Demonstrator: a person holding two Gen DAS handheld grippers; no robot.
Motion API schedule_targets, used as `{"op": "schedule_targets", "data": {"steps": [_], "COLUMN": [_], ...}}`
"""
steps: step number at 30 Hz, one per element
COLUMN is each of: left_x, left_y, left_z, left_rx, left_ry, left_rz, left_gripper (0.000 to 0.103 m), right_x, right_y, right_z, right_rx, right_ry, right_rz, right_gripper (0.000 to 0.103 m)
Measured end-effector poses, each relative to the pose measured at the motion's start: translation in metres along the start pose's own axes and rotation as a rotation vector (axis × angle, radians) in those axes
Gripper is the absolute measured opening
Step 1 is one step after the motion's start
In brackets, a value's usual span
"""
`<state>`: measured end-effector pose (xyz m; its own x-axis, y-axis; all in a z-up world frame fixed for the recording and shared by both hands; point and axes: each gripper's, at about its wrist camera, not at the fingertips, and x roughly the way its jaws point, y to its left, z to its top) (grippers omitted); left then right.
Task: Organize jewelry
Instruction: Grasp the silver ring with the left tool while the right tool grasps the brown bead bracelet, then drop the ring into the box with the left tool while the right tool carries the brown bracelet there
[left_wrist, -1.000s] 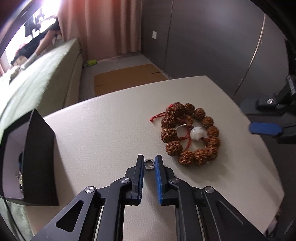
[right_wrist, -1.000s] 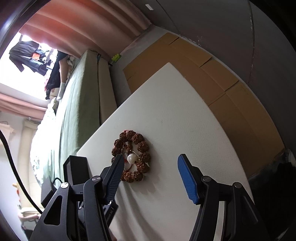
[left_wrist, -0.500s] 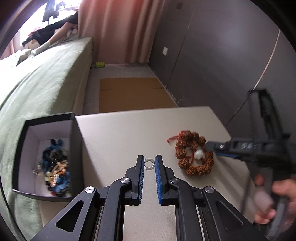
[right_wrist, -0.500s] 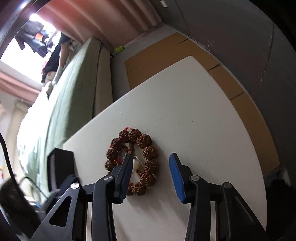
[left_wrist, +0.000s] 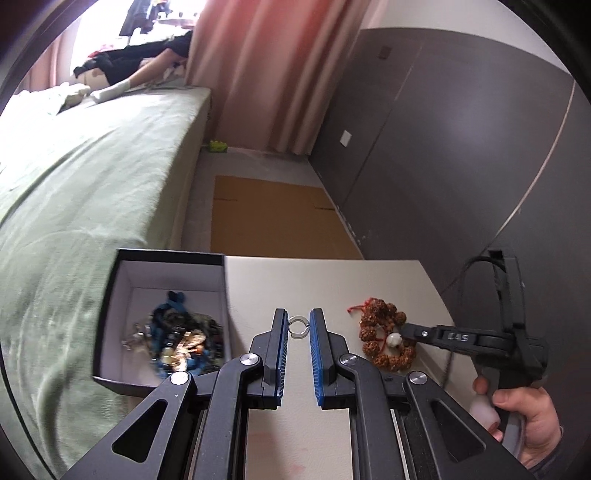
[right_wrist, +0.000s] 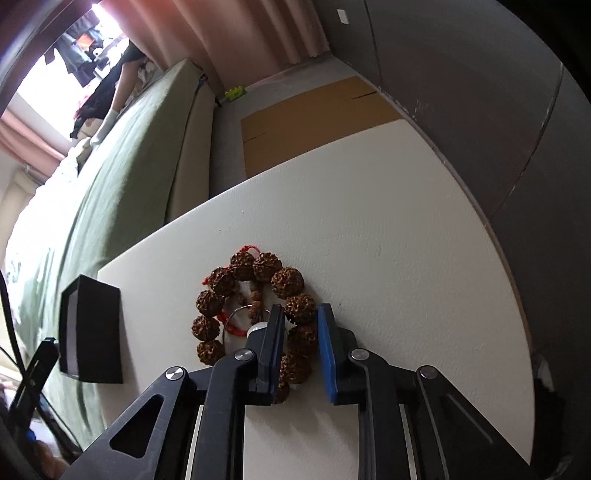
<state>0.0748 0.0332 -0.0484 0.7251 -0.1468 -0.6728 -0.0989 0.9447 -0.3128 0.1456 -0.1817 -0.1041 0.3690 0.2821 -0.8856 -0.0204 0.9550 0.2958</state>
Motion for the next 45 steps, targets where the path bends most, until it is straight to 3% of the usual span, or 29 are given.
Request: {"op": "schedule_targets", "data": {"steps": [9, 19, 21, 22, 23, 25, 26, 45], "left_x": [-0.019, -0.019, -0.018, -0.017, -0.017, -0.022, -0.026, -0.079], "left_y": [0.028, 0.060, 0.063, 0.065, 0.068, 0.077, 0.080, 0.148], "left_z": [0.003, 0.006, 0.009, 0.011, 0.012, 0.014, 0.014, 0.022], "left_rx": [-0.060, -0.160, -0.181, -0.193, -0.205, -0.236, -0.246, -0.417], "left_ry": [-0.031, -0.019, -0.002, 0.014, 0.022, -0.006, -0.026, -0.159], "left_rz": [0.012, 0.013, 0.007, 0.013, 0.019, 0.021, 0.018, 0.039], "left_gripper": [0.012, 0.012, 0.016, 0.026, 0.044, 0.066, 0.068, 0.069], "right_x": [-0.042, -0.070, -0.073, -0.075, -0.076, -0.079, -0.082, -0.067], "right_y": [0.007, 0.042, 0.047, 0.050, 0.052, 0.063, 0.068, 0.199], "right_z": [-0.004, -0.019, -0.020, -0.020, -0.020, -0.019, -0.020, -0.019], "right_rx": [0.022, -0.050, -0.058, -0.061, -0.063, -0.074, -0.085, -0.274], "right_ry": [-0.086, -0.148, -0.158, -0.161, -0.165, -0.174, -0.178, -0.112], "right_rz": [0.211, 0.336, 0.351, 0.358, 0.365, 0.379, 0.393, 0.537], "right_gripper": [0.018, 0.018, 0.018, 0.018, 0.018, 0.018, 0.018, 0.018]}}
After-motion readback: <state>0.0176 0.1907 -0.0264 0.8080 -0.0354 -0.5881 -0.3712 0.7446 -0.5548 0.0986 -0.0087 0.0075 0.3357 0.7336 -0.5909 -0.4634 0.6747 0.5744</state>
